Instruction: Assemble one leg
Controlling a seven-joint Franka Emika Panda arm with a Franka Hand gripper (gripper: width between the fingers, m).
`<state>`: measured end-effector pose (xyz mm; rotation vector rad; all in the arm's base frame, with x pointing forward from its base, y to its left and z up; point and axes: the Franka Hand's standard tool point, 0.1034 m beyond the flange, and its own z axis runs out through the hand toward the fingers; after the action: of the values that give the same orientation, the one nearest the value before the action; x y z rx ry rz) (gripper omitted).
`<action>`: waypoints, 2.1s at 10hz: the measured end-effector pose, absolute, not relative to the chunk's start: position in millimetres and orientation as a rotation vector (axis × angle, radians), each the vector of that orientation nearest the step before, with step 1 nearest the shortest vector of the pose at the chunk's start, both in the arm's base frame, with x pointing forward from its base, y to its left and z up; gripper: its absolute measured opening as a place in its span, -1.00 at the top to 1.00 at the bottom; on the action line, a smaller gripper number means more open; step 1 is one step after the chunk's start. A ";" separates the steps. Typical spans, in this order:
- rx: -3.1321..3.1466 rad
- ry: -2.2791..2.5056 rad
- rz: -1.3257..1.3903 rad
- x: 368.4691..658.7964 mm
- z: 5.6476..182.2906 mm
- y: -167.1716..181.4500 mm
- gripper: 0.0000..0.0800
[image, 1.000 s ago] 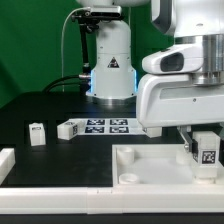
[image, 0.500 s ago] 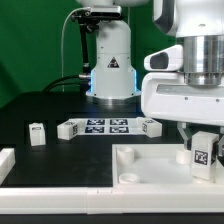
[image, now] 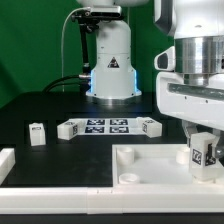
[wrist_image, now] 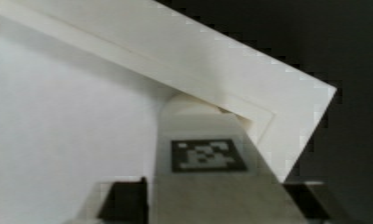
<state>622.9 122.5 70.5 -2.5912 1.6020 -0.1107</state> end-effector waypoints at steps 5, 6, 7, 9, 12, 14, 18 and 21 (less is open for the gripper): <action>-2.915 0.917 -0.173 624.3 71.0 127.5 -0.61; -2.972 0.737 -0.183 624.7 70.7 124.6 -0.61; -3.022 0.550 -0.194 625.2 70.8 123.5 -0.62; -3.093 0.162 -0.207 625.7 71.2 123.2 -0.62; -3.119 -0.447 -0.228 628.3 72.9 120.4 -0.62; -3.113 -0.522 -0.227 628.5 72.8 119.2 -0.34; -3.120 -0.446 -0.227 628.4 72.7 119.3 0.27; -3.131 -0.128 -0.228 626.4 71.5 122.5 0.27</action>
Offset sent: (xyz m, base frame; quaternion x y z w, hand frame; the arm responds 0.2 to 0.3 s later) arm -0.0021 0.0110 0.0032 0.0137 -0.0080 -0.3428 0.9393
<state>626.4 122.5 71.5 -3.1308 -0.1277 -0.2278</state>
